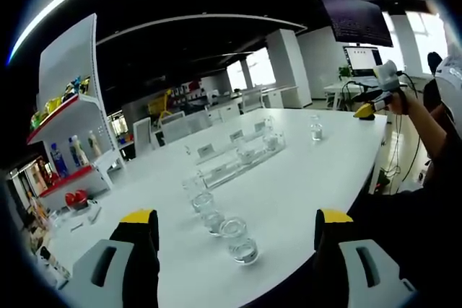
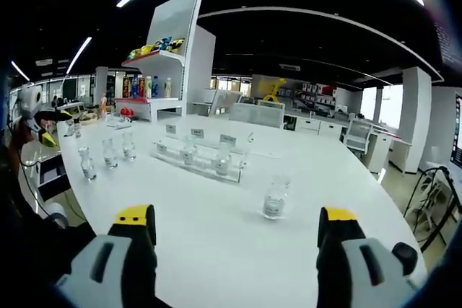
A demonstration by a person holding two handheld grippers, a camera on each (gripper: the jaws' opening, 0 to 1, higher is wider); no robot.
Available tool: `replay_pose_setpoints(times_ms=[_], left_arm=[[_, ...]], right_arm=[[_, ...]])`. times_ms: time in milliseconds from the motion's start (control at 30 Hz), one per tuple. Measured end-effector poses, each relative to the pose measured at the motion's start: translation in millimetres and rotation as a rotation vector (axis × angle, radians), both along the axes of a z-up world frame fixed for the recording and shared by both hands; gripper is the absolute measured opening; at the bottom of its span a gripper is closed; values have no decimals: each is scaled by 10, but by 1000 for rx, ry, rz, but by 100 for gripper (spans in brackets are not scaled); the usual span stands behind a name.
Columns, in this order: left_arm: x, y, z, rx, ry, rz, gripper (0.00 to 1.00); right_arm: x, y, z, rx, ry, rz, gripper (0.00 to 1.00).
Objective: Identify the label on the chemical reagent bottle, grasp the chemical reagent bottle, and place it in the designated position on the reagent rack
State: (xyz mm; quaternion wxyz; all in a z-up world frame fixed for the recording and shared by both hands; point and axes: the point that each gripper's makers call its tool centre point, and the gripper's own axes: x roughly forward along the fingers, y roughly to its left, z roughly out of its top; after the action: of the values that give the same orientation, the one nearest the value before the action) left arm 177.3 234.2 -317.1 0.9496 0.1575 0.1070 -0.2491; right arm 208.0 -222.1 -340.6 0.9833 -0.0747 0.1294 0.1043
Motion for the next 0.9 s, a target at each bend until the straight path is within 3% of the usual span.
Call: replay_pose_setpoints(times_ms=[900], left_arm=[[-18, 3, 22, -5, -5, 3, 89]], right_arm=[[267, -37, -181, 4, 53, 4, 89]])
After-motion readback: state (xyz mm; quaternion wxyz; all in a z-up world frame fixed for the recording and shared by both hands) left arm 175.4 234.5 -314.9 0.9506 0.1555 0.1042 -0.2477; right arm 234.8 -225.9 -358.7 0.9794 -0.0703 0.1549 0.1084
